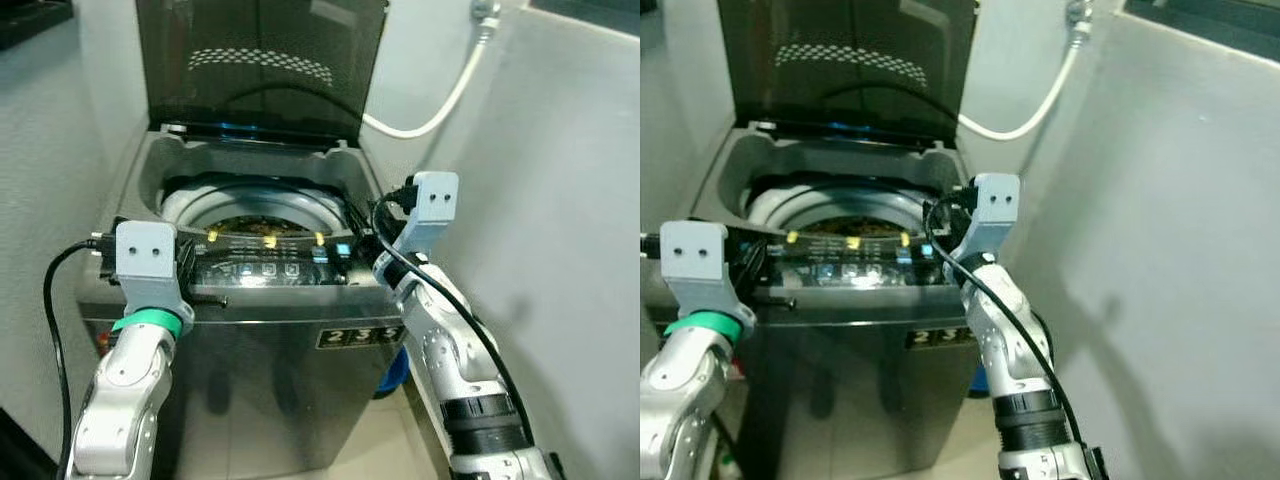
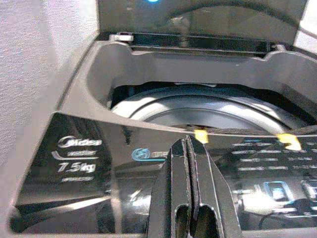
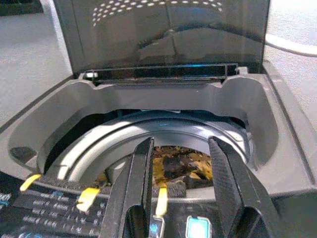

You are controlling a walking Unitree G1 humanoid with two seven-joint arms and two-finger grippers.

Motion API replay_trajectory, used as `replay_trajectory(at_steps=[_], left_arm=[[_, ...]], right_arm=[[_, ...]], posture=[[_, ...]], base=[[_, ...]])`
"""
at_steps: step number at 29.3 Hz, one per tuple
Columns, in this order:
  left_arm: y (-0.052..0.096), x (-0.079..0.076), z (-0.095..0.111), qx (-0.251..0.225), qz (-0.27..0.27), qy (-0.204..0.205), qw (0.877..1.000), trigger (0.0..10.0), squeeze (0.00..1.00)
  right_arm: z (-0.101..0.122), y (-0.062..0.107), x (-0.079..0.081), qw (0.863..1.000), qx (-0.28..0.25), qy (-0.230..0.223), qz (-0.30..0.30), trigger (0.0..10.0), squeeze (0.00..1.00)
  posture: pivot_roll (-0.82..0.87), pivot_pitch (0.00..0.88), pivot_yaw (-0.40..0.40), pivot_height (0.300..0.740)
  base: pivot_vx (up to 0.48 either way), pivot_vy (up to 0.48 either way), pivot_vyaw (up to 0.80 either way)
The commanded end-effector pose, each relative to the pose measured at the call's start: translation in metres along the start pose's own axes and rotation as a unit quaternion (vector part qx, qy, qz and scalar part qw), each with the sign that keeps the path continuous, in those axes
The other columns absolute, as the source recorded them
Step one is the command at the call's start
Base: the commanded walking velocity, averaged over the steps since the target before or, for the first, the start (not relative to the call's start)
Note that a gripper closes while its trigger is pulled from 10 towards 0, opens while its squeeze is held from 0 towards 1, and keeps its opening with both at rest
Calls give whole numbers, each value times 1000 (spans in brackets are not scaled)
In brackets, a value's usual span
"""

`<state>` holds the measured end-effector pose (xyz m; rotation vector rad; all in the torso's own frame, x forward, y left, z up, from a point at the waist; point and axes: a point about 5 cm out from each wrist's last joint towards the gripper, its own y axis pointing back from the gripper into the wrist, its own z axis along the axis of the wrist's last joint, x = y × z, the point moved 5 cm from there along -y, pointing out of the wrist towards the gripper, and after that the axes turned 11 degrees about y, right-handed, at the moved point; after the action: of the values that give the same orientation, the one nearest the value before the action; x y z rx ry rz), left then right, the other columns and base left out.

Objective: Clothes washing

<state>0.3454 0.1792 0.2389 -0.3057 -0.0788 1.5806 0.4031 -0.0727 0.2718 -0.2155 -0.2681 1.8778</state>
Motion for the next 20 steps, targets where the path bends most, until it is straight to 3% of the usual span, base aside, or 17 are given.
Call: replay_trajectory(at_steps=[1,13,20], left_arm=[[2,-2,-4,5,-2,-7,1000,10000,0],[3,-9,-8,10,-22,-18,1000,10000,0],[6,-29,-3,-2,-84,10,996,10000,0]], right_arm=[[2,0,-1,1000,-3,12,0,10000,0],[5,-2,-3,1000,-9,24,-8,10000,0],[9,-1,-10,1000,-18,14,-21,10000,0]], posture=[[24,42,-90,740],[25,40,-78,740],[13,43,-61,740]], base=[[0,0,800],[0,0,800],[0,0,800]])
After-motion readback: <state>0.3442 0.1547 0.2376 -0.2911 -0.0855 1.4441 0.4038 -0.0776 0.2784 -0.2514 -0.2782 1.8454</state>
